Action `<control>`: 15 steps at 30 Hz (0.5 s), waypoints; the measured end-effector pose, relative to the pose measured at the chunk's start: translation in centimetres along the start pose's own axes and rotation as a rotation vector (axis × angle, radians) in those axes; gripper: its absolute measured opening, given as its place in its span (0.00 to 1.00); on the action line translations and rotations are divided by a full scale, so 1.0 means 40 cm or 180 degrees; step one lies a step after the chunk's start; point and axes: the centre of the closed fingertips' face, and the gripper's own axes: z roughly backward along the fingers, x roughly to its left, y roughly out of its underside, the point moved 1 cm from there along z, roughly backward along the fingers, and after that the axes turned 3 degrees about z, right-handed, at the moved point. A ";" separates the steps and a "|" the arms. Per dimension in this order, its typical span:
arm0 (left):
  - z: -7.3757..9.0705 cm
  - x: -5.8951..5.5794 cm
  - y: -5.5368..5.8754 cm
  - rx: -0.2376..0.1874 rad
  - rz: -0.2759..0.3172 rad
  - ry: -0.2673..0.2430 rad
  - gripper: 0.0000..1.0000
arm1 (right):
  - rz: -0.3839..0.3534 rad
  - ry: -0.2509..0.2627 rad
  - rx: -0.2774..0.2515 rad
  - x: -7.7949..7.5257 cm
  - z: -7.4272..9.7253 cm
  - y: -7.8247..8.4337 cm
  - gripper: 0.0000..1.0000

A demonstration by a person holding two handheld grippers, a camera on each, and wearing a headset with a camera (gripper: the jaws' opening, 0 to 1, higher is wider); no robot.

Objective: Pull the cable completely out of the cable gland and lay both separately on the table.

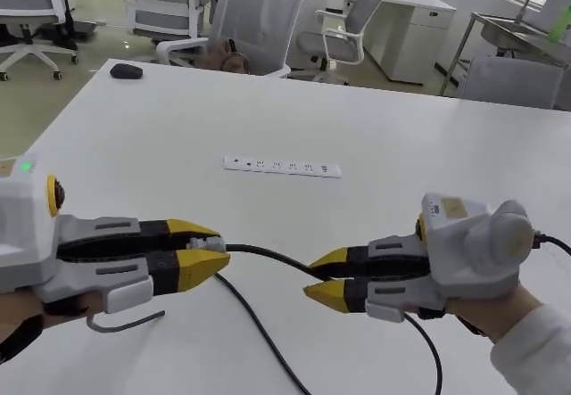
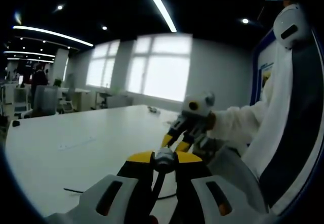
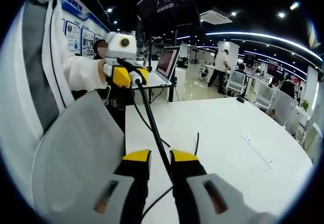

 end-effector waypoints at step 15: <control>-0.038 -0.035 0.021 0.0139 -0.0048 0.0211 0.17 | 0.0559 -0.0032 -0.0263 0.064 -0.011 -0.173 0.18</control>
